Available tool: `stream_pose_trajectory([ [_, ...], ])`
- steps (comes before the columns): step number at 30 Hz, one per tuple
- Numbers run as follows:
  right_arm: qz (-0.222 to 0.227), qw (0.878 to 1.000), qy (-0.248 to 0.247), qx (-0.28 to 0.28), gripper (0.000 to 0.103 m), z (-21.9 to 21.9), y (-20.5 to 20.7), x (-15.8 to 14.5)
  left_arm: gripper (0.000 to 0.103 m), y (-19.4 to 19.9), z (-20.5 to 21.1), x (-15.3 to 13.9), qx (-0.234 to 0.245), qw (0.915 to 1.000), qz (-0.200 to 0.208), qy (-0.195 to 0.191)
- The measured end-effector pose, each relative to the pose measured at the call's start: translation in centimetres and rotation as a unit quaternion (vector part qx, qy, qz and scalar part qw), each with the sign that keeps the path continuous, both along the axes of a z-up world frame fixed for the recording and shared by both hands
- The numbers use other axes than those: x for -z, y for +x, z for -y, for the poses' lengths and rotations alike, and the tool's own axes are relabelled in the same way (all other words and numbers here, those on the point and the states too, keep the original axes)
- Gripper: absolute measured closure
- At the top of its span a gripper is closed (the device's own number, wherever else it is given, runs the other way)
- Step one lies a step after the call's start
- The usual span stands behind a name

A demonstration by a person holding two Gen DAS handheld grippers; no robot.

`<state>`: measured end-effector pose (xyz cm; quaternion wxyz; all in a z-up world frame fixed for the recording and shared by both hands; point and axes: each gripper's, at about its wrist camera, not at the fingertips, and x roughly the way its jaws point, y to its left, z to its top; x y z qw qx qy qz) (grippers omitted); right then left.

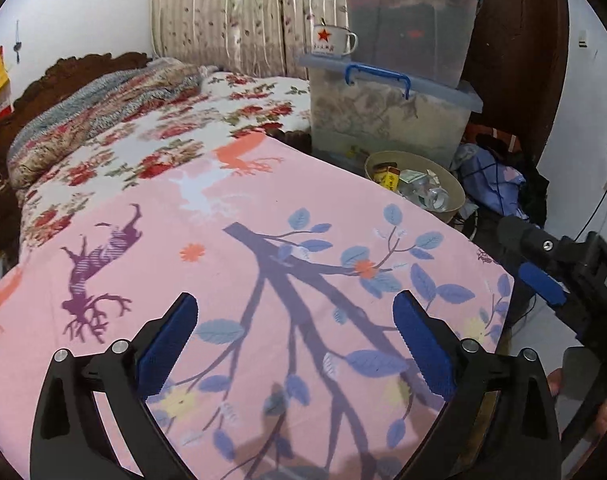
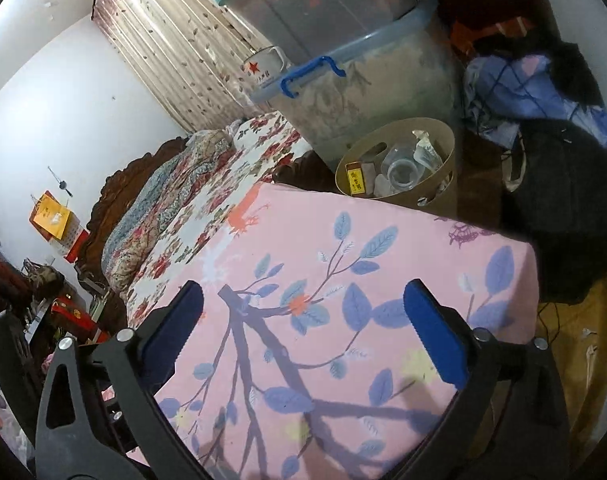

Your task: Collect trash

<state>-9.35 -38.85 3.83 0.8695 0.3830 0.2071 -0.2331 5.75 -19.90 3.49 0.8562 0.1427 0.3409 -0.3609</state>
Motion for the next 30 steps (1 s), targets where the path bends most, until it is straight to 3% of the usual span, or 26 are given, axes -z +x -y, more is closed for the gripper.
stream_pose_trajectory([
  [10,0.001,1.000,-0.007,-0.004,0.004,-1.6,-0.8,-1.2,0.009,-1.2,-1.7,-1.6,-0.022,0.9990,0.038,-0.001],
  [19,0.006,1.000,-0.012,0.004,0.004,-2.3,-1.5,-1.9,0.009,-1.6,-1.6,-2.3,-0.039,0.9976,0.055,0.016],
  [30,0.009,1.000,-0.004,0.001,0.004,-2.1,-1.5,-1.8,0.009,-2.0,-1.9,-3.3,-0.052,0.9970,0.058,0.003],
])
